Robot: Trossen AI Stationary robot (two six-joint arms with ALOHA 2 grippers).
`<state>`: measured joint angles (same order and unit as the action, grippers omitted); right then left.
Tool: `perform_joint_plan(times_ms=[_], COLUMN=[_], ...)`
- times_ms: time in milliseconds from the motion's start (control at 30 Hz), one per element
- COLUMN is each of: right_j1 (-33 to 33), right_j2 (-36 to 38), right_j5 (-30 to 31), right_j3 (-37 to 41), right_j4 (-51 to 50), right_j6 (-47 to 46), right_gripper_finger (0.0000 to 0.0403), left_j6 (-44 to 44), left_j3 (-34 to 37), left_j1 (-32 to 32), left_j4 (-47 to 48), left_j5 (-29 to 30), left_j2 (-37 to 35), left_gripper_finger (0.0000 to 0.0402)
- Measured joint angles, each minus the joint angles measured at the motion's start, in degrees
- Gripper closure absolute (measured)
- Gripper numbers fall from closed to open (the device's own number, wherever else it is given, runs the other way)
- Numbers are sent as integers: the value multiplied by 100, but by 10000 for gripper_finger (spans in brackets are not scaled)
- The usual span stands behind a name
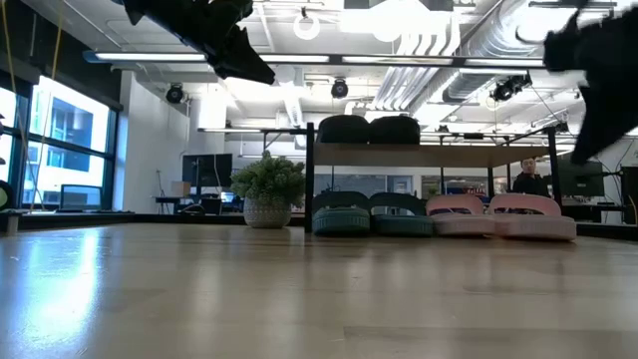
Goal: Pick and place slides into the shelf
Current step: Put the pink slide under the shelf
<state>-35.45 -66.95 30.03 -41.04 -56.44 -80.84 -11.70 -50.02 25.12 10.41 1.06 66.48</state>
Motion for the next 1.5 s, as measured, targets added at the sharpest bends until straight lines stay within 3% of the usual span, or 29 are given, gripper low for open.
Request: perform_joint_plan(times_ms=[233, 467, 900, 1133, 1500], right_j1=[-71, 57, 720, 1086, 1690], right_j2=[-302, -574, -584, -584, -583], right_j5=[489, 427, 221, 492, 399], right_j3=[815, 1017, 1595, 1658, 1658], right_j4=[783, 911, 1468, 1309, 1107], right_j6=[-552, -909, -768, -1073, -1031], right_gripper_finger=[403, 403, 403, 403, 403], left_j6=[0, 0, 0, 0, 0], left_j3=[0, 0, 0, 0, 0], left_j1=[-1, -1, 0, -1, -1], left_j4=[0, 0, 0, 0, 0], left_j5=[0, 0, -2, -1, 0], left_j2=[0, -1, 0, 0, 0], left_gripper_finger=[279, 279, 279, 279, 279])
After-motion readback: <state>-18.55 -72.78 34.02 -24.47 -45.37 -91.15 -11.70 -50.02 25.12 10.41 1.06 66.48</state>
